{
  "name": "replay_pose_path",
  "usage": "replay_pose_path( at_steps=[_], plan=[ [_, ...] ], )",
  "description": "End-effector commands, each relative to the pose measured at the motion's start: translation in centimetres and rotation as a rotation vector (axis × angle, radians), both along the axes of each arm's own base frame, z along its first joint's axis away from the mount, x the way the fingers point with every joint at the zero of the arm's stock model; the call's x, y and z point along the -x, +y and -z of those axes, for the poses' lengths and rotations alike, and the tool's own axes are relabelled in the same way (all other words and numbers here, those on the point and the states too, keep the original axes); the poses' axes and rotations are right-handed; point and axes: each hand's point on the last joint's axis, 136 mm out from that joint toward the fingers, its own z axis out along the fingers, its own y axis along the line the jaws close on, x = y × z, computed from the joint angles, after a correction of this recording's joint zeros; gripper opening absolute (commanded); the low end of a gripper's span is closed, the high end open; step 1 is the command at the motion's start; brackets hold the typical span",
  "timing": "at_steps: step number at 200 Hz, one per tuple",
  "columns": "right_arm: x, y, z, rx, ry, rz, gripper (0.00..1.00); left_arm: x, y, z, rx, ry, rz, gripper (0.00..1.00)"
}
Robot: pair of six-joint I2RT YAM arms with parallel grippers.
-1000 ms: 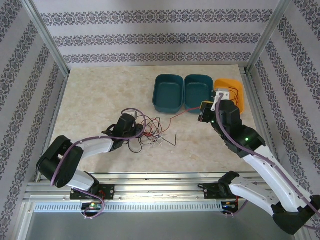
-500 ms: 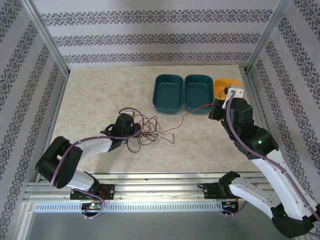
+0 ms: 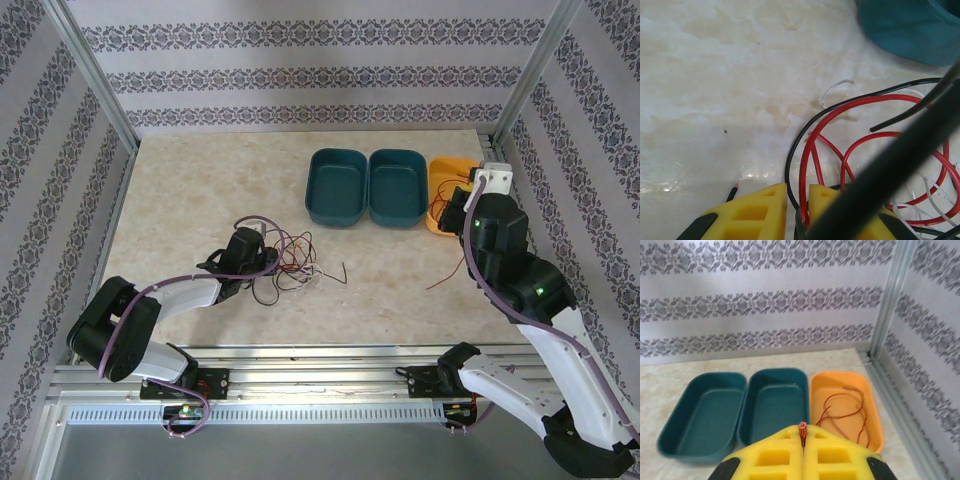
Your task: Untangle the cables
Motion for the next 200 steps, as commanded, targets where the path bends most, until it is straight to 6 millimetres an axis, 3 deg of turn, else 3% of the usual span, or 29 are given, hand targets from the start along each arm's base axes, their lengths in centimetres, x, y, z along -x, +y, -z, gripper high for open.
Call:
replay_pose_path(
  at_steps=[1, 34, 63, 75, 98, 156, 200],
  plan=[
    [0.0, -2.0, -3.4, 0.064, -0.089, 0.090, 0.00, 0.3, 0.6, 0.0, 0.003, 0.007, -0.007, 0.23],
    [-2.0, -2.0, -5.6, 0.152, -0.129, 0.132, 0.00, 0.3, -0.1, -0.4, 0.036, -0.002, 0.012, 0.36],
    [-4.6, -3.6, -7.1, 0.185, -0.143, 0.197, 0.00, 0.4, -0.3, -0.5, 0.051, -0.004, 0.024, 0.45],
    [-5.8, -4.5, -7.3, 0.161, -0.144, 0.211, 0.00, 0.6, -0.4, -0.6, 0.052, -0.005, 0.031, 0.50],
    [-8.2, -6.3, -7.2, 0.139, -0.136, 0.257, 0.00, 0.9, -0.3, -0.8, 0.057, -0.011, 0.036, 0.68],
    [-12.2, -10.4, -8.3, 0.146, -0.155, 0.404, 0.00, 1.2, 0.3, -1.4, 0.033, -0.024, 0.031, 0.89],
    [-15.0, -11.9, -8.1, 0.167, -0.187, 0.452, 0.00, 1.3, 0.3, -1.4, 0.026, -0.024, 0.043, 0.99]
  ],
)
